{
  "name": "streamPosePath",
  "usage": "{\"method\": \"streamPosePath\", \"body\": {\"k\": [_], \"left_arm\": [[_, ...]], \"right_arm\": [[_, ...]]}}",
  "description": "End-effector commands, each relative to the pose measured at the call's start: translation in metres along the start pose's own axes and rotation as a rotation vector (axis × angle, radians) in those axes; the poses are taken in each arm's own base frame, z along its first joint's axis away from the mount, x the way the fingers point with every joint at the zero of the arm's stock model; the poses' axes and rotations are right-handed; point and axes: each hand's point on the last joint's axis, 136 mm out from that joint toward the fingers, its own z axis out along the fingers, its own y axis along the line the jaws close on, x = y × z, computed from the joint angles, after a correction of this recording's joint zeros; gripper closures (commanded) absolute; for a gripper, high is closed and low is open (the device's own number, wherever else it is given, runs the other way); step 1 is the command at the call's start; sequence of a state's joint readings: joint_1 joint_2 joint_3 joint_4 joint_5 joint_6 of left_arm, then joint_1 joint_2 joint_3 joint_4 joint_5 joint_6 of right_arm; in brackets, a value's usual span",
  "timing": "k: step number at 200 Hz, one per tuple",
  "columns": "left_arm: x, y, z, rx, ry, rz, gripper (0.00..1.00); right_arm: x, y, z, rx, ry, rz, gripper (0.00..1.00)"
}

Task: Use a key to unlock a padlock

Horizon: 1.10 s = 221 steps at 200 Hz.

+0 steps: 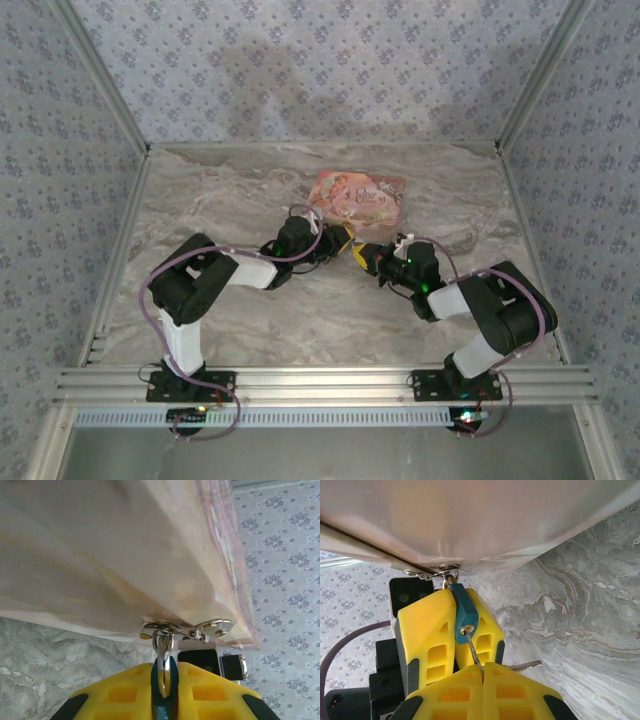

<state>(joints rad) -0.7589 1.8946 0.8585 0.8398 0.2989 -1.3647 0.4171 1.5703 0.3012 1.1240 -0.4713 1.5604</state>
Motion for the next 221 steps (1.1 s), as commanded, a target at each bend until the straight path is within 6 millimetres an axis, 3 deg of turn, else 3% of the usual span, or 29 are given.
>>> {"method": "streamPosePath", "body": {"k": [1,143,221], "left_arm": [[0.021,-0.036,-0.002,0.128,0.094,0.021,0.86],[0.032,-0.027,0.001,0.120,0.119,0.008,0.90],[0.037,-0.024,0.001,0.119,0.128,0.002,0.90]], "right_arm": [[-0.011,0.008,0.001,-0.037,-0.062,0.012,1.00],[-0.016,0.010,0.004,-0.046,-0.065,0.023,1.00],[-0.016,0.008,-0.003,0.079,-0.075,-0.150,1.00]]}}
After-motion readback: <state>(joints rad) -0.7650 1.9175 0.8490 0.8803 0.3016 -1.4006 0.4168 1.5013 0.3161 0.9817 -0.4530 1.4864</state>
